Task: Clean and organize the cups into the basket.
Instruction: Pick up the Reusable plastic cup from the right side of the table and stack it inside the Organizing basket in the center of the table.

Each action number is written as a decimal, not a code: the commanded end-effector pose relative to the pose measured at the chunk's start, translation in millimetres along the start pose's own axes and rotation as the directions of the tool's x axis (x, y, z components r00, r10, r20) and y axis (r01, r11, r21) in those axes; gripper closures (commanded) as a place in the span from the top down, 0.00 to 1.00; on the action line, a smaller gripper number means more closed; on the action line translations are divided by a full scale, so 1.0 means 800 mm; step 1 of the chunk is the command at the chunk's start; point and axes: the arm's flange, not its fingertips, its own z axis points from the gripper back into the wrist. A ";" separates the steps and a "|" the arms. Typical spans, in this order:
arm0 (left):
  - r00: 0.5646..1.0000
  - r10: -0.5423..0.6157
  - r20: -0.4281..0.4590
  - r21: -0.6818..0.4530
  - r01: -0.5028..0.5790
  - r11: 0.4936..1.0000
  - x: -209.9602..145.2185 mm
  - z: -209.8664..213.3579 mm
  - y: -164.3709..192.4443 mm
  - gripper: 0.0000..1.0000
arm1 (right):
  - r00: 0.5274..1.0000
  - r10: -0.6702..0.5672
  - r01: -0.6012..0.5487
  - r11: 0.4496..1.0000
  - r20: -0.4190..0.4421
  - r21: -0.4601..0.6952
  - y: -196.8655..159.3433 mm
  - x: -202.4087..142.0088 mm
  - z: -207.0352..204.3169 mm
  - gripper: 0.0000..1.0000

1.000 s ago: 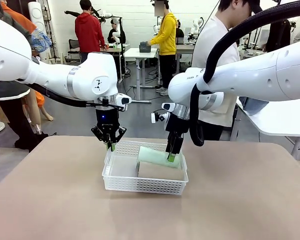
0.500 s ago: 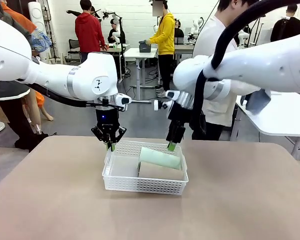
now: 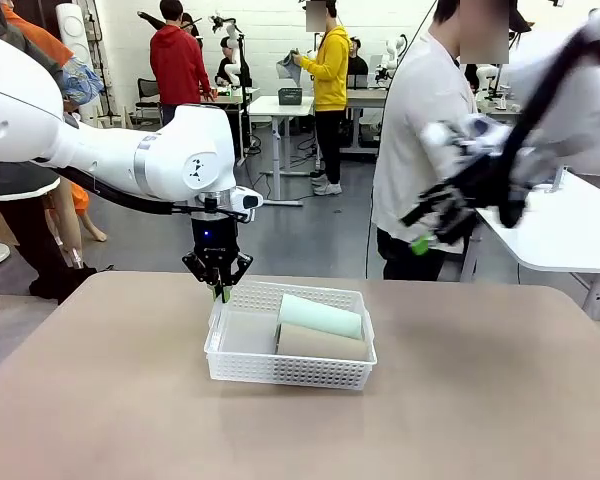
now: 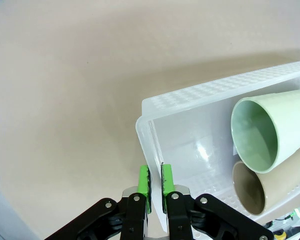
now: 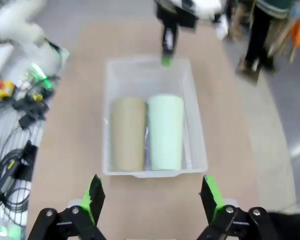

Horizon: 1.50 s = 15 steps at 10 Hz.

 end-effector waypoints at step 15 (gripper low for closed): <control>1.000 0.001 0.003 -0.001 -0.001 1.000 -0.001 0.002 0.000 0.00 | 0.821 -0.201 0.241 0.970 0.535 -0.006 0.093 -0.394 0.182 1.00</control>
